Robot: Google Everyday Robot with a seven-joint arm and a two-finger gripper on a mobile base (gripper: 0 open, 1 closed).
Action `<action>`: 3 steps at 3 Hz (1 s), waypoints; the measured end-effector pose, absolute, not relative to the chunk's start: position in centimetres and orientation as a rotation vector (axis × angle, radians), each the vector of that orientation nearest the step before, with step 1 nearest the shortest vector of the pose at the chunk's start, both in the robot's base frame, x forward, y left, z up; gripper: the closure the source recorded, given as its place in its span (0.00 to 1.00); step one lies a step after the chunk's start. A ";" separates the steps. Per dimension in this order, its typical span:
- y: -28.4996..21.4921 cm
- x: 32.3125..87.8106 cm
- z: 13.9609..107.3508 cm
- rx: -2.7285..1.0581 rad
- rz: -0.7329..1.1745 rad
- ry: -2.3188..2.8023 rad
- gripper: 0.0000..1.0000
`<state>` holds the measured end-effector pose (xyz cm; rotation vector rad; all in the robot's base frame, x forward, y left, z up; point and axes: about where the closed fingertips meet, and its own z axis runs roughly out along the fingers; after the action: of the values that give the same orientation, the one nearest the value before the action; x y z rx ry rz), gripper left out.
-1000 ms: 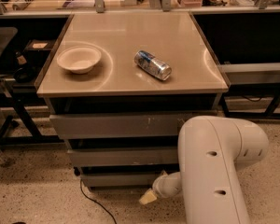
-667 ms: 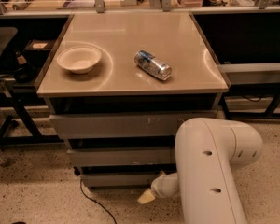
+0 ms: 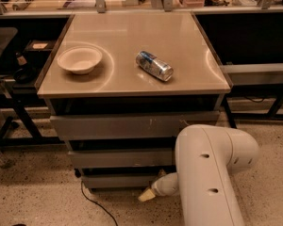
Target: Open bottom drawer
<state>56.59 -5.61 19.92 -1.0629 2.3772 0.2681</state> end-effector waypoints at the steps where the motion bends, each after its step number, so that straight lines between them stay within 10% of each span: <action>1: -5.6 58.3 19.5 -1.082 0.260 2.348 0.00; 3: -4.4 59.3 17.9 -1.175 0.274 2.331 0.00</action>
Offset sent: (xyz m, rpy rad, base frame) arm 0.0429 0.0036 -0.0140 -0.0285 -0.0481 0.0877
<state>59.26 -4.37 17.85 -1.1746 2.3310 0.2741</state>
